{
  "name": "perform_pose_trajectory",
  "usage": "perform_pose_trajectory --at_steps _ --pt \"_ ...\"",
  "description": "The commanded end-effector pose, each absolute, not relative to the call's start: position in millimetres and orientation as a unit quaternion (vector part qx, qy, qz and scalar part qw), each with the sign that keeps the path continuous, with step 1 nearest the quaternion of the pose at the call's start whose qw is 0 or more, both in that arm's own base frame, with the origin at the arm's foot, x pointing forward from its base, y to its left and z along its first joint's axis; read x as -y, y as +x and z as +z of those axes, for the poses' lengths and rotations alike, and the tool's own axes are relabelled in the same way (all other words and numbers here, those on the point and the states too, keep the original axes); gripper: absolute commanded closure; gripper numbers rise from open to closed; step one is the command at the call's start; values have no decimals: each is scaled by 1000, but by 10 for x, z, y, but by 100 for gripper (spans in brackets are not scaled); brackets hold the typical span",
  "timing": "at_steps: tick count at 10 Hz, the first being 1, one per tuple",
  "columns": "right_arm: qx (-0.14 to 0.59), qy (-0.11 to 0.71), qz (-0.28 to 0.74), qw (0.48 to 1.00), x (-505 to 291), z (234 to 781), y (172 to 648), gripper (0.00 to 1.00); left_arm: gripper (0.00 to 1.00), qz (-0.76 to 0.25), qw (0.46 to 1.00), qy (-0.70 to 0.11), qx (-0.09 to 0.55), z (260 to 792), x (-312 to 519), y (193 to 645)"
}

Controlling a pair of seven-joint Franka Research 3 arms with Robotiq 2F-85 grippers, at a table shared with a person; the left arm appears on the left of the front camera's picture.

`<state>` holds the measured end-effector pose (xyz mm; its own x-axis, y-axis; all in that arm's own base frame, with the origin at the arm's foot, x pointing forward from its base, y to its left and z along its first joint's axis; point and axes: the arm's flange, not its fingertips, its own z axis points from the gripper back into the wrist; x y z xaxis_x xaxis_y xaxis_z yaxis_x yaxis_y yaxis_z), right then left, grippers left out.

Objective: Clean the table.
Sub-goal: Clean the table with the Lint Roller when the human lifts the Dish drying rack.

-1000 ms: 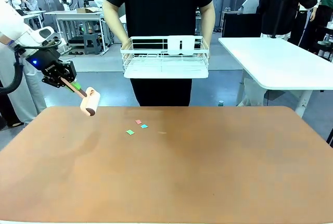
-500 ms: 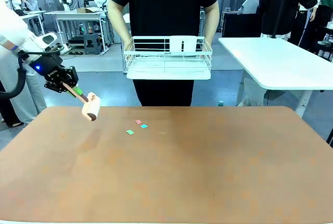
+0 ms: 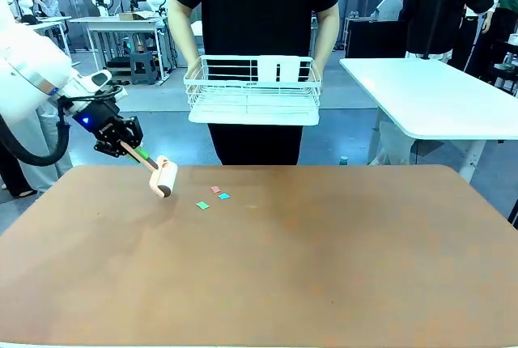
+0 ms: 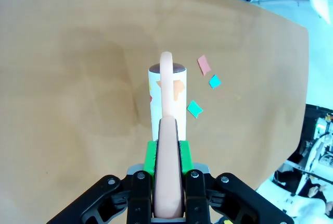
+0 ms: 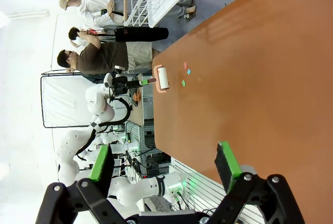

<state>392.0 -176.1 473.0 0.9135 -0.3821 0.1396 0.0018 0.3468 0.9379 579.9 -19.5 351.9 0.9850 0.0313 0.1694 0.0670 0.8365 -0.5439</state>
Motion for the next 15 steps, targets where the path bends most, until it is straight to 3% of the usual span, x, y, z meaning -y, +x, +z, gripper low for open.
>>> perform_pose_trajectory --at_steps 1,7,15 --pt "172 563 -115 800 1763 4752 3909 0 79 -13 946 -311 86 3406 230 5845" --pt "172 563 -115 800 1763 4752 3909 0 79 -3 946 -321 38 2905 406 5899" --pt "172 563 -115 800 1763 4752 3909 0 79 -35 936 -351 -2 2370 1325 5831"
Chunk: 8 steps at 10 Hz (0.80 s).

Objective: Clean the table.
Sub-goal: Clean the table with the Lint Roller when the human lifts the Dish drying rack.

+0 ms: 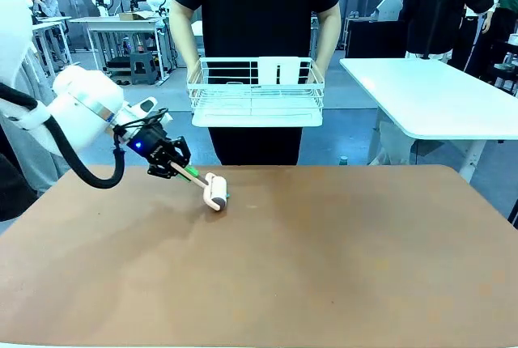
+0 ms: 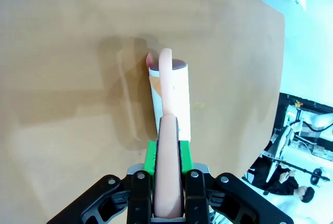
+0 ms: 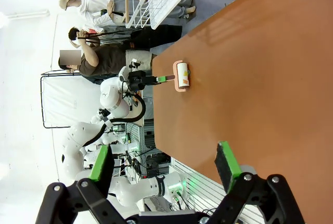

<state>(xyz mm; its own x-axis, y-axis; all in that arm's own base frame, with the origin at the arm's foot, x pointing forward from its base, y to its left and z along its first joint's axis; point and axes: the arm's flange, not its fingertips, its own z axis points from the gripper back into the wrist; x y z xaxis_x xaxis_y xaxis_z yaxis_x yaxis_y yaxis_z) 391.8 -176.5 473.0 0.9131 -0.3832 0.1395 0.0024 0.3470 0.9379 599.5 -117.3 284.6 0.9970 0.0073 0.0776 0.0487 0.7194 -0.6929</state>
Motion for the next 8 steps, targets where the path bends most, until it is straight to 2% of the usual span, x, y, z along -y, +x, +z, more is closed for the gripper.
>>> perform_pose_trajectory --at_steps 1,5,8 --pt "172 563 -115 800 1763 4752 3909 0 79 -39 936 -350 -6 2332 1482 5844" --pt "172 563 -115 800 1763 4752 3909 0 79 -32 926 -374 -30 2350 1813 5978" --pt "172 563 -115 800 1763 4752 3909 0 79 2 927 -374 -4 2838 1767 6002"
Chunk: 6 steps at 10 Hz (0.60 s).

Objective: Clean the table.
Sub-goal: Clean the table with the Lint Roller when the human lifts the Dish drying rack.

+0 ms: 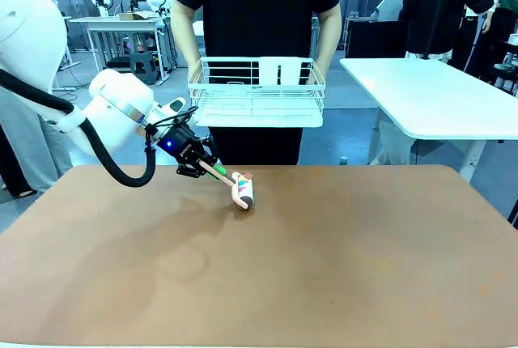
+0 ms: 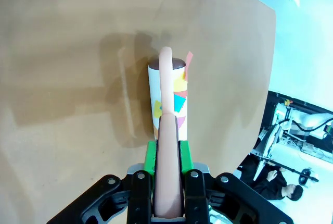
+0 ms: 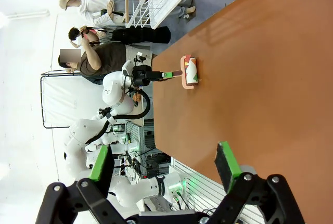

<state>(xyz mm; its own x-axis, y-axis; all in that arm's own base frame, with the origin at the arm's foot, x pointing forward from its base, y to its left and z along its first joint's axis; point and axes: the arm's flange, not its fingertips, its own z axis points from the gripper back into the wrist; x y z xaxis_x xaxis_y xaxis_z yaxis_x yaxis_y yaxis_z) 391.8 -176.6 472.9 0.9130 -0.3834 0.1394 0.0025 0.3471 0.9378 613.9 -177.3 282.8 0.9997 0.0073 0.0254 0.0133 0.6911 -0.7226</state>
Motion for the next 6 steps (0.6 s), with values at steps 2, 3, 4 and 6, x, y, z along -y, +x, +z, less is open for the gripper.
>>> perform_pose_trajectory --at_steps 2,3,4,6 --pt "172 563 -115 800 1763 4752 3909 0 79 -8 923 -385 7 3377 1670 5860" --pt "172 563 -115 800 1763 4752 3909 0 79 -17 920 -391 24 3655 1619 5782" --pt "172 563 -115 800 1763 4752 3909 0 79 -27 915 -401 25 3883 1572 5701" --pt "172 563 -115 800 1763 4752 3909 0 79 -30 915 -401 46 4167 1422 5594"
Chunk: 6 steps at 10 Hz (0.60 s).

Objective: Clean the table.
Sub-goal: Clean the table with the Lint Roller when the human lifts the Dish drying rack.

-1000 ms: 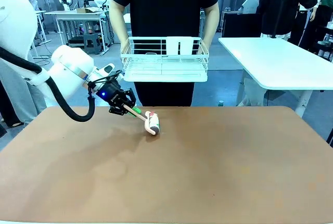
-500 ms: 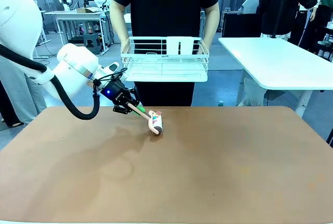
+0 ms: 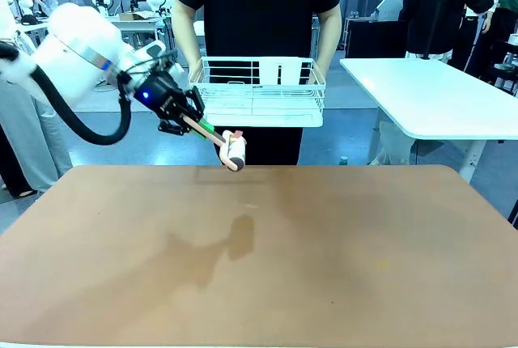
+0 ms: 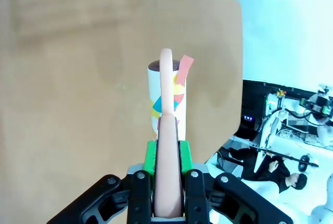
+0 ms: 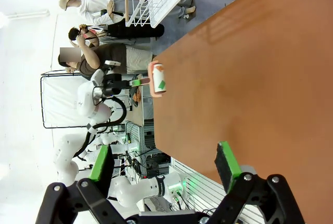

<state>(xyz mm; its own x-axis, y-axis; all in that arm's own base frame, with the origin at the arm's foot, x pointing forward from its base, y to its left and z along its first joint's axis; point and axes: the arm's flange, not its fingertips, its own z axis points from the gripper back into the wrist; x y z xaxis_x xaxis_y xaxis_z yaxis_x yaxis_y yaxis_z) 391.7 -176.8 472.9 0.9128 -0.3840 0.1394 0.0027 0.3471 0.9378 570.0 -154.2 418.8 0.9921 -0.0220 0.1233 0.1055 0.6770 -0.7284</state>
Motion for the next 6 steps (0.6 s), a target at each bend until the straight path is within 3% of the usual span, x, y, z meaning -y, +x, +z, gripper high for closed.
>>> perform_pose_trajectory --at_steps 1,3,6 --pt "172 563 -115 800 1763 4752 3909 0 79 -25 918 -393 55 4235 1363 5574" --pt "172 563 -115 800 1763 4752 3909 0 79 -35 929 -365 41 4486 1178 5493" --pt "172 563 -115 800 1763 4752 3909 0 79 -74 964 -249 51 5074 391 5299"
